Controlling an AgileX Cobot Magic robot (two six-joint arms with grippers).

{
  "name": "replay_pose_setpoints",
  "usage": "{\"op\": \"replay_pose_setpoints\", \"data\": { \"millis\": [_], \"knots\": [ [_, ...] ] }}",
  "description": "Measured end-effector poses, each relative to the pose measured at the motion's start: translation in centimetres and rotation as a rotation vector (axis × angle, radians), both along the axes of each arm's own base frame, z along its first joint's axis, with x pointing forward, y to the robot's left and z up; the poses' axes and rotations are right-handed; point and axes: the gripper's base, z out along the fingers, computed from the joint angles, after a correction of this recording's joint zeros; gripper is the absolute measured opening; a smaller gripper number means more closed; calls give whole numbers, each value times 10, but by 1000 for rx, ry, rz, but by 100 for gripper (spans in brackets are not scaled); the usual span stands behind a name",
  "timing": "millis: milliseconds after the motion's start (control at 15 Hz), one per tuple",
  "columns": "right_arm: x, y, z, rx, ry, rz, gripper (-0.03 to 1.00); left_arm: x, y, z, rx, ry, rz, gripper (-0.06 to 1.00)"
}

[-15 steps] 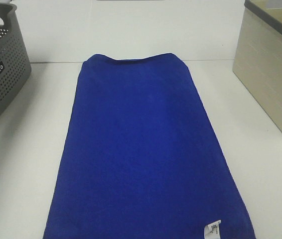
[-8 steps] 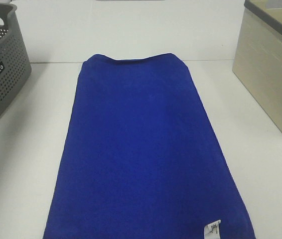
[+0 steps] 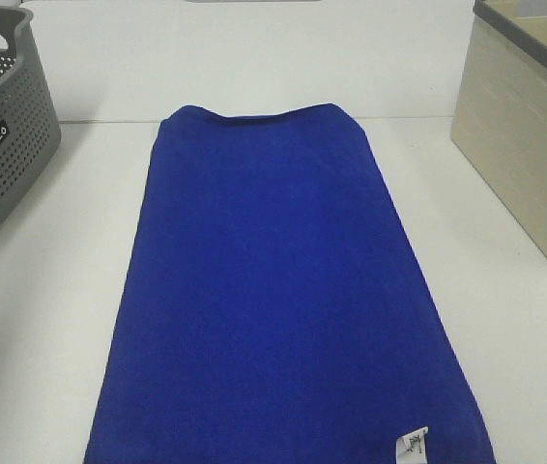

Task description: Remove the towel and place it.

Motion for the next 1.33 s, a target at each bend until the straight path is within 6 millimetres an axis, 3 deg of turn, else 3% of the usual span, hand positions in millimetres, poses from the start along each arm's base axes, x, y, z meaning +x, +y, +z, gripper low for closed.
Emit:
{"op": "replay_pose_setpoints", "data": {
  "millis": [333,667,800,867,1333],
  "knots": [
    [-38,0,-50,-94,-73,48,75,-100,-9,-33,53,-177,0,67],
    [-54,1,-85,-104,-122,51,75,-180,-17,-54,89,-400,14,67],
    [-52,1,-98,-101,-92,53,75,-203,-20,-64,92,-442,21,67],
    [-46,0,-109,-98,-58,51,75,-212,-20,-73,90,-421,27,67],
    [-37,-2,-113,-102,-110,59,75,-206,-20,-81,53,-424,48,67]
  ]
}}
